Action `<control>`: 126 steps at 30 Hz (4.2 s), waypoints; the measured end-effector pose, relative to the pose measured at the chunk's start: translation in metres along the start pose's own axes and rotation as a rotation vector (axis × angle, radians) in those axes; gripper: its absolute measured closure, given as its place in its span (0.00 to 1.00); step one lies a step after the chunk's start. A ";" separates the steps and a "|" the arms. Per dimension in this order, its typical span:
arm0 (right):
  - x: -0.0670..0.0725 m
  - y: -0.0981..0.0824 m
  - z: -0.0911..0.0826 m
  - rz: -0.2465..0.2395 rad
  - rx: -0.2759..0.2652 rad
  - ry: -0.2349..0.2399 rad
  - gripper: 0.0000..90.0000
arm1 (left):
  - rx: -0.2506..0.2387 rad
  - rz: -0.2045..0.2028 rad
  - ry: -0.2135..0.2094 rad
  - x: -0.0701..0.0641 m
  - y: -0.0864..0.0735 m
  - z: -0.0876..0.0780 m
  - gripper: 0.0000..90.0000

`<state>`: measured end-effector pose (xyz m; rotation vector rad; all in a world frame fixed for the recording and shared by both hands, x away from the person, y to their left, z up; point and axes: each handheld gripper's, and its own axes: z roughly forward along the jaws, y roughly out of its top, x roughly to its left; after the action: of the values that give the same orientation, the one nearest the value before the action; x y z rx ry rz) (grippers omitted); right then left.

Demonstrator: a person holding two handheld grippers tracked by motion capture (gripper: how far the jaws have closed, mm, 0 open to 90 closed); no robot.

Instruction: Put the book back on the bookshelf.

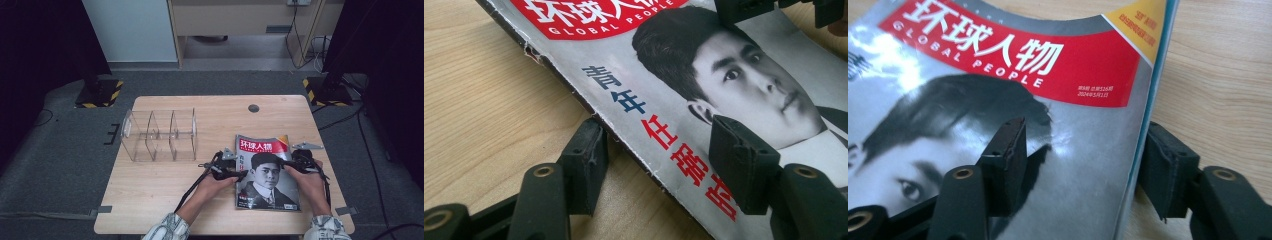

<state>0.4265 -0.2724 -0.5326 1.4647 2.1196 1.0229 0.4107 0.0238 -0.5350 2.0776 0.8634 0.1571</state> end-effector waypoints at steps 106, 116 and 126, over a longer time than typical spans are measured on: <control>0.035 -0.004 0.004 -0.062 -0.002 0.203 0.65 | 0.107 -0.131 -0.106 0.036 0.035 -0.002 0.58; 0.034 -0.005 0.003 -0.059 -0.006 0.216 0.70 | 0.117 -0.118 -0.094 0.038 0.035 -0.001 0.59; 0.032 -0.006 0.002 -0.058 -0.005 0.227 0.69 | 0.121 -0.139 -0.048 0.031 0.040 -0.004 0.84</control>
<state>0.4116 -0.2436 -0.5354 1.3311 2.2975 1.2228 0.4532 0.0307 -0.5081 2.1152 1.0051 -0.0203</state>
